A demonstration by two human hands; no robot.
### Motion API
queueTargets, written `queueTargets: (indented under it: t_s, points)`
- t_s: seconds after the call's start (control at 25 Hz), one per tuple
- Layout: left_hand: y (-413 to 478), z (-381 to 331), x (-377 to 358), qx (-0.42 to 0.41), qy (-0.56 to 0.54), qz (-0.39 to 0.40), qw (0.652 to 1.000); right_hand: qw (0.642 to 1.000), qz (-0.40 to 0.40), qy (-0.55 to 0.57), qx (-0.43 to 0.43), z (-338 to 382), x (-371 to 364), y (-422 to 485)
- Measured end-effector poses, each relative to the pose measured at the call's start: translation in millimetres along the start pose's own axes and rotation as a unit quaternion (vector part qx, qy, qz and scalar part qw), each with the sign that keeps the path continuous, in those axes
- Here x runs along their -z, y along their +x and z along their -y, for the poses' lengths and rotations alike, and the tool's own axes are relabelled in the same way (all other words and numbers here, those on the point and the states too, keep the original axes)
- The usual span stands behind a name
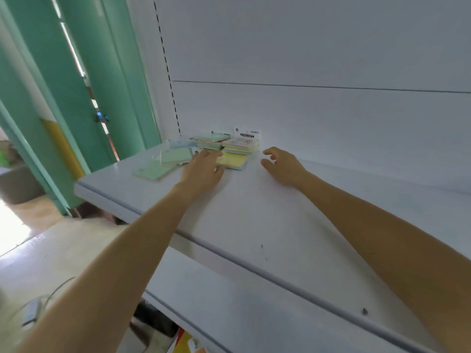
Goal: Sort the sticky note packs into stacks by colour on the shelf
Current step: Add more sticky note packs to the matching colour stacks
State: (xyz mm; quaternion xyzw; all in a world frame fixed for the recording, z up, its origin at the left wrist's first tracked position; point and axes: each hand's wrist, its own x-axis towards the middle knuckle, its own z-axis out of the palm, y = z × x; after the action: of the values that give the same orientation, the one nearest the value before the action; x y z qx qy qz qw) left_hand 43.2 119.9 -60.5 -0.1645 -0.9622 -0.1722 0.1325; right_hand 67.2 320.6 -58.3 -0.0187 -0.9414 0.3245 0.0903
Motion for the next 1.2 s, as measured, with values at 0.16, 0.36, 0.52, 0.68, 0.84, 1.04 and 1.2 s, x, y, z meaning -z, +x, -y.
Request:
queueTargets:
  t_s: [0.16,0.36,0.52,0.68,0.84,1.04,1.2]
  points:
    - [38.2,14.4,-8.9,-0.033,-0.017,0.028,0.999,0.99,-0.044,0.093,-0.093,9.4,-10.0,50.1]
    - [71.8,22.1,-6.3,-0.068,-0.034,-0.006,0.997,0.972,-0.038,0.169,-0.157,28.0,-24.0,83.1]
    - [90.0,22.8,-12.4,-0.132,-0.047,0.008,0.99,0.94,-0.04,0.279,-0.189,39.7,-30.5,86.2]
    - [103.1,12.3,-17.3,-0.175,-0.075,0.047,0.981,0.887,-0.064,0.388,-0.242,37.2,-25.5,79.6]
    - [96.4,-5.5,-15.0,-0.162,-0.152,0.089,0.971,0.846,-0.1,0.464,-0.242,38.3,-17.6,61.3]
    - [87.0,-23.9,0.5,-0.094,-0.391,0.167,0.9,0.835,-0.095,0.52,-0.153,48.6,-5.8,47.7]
    - [83.9,-30.0,8.6,-0.05,-0.497,0.165,0.851,0.877,-0.196,0.431,-0.086,44.2,-5.9,38.0]
